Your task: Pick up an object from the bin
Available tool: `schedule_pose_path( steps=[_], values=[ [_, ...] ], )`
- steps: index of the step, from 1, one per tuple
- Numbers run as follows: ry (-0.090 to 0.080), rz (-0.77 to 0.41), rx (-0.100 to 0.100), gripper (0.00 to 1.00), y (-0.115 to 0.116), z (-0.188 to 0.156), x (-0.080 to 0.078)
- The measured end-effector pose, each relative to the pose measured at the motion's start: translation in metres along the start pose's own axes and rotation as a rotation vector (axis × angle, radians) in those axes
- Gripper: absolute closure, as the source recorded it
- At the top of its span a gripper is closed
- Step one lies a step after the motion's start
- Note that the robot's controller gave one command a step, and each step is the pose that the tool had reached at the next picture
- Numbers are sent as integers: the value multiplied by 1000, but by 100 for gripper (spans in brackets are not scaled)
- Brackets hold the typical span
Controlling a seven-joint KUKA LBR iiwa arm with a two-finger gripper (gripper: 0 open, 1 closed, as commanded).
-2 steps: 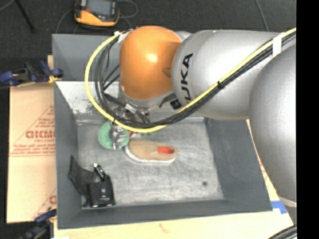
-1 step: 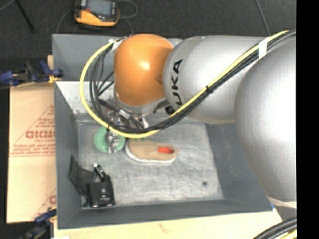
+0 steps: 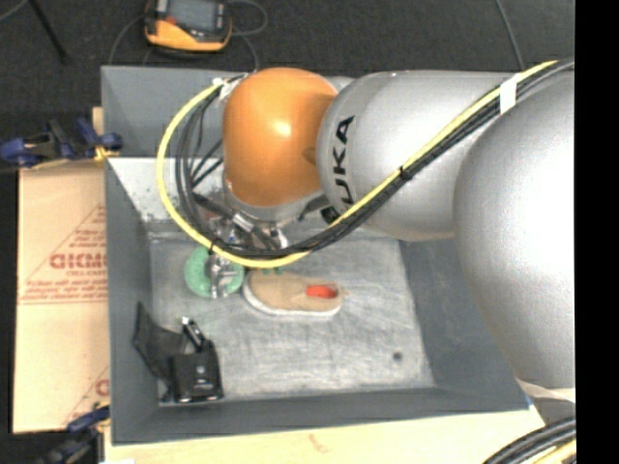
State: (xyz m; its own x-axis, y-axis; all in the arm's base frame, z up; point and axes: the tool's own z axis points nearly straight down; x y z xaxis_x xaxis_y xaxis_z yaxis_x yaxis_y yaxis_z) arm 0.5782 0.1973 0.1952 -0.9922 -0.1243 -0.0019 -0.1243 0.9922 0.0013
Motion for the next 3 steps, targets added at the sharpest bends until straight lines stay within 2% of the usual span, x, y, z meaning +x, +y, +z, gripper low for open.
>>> schedule_pose_path(
  steps=[1,2,3],
  values=[
    [-1,-316,0,100,-3,50,33],
    [-1,-315,0,100,-3,50,33],
    [2,-255,0,100,-2,20,35]
  ],
)
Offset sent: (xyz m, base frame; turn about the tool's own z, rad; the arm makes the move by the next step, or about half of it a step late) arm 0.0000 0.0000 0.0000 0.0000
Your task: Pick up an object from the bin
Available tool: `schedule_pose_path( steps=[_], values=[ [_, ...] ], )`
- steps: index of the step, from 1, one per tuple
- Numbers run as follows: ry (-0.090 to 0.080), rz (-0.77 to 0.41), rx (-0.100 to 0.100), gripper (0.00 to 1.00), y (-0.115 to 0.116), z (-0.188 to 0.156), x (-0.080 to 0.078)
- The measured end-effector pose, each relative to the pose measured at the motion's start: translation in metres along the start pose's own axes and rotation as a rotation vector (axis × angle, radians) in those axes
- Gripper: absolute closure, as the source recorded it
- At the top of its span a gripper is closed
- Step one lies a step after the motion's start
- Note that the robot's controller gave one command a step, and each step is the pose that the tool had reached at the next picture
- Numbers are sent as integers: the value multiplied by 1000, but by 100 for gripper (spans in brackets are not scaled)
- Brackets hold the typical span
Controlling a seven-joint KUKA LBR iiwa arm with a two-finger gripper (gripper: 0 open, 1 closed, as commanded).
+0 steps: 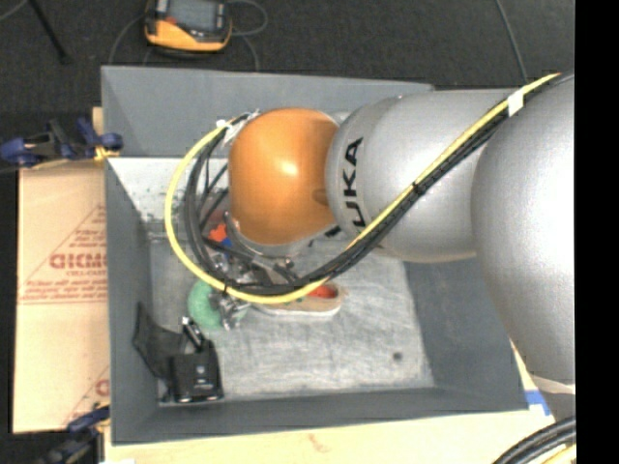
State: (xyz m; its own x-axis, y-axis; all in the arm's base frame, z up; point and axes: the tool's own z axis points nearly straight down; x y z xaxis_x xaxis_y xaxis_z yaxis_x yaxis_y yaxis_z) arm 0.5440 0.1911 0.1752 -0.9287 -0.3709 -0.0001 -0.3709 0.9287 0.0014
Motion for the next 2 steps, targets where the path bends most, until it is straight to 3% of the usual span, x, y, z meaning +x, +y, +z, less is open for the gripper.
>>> schedule_pose_path(
  steps=[1,2],
  values=[
    [-1,13,2,100,6,-64,-13],
    [-23,53,1,100,13,-62,-32]
  ],
)
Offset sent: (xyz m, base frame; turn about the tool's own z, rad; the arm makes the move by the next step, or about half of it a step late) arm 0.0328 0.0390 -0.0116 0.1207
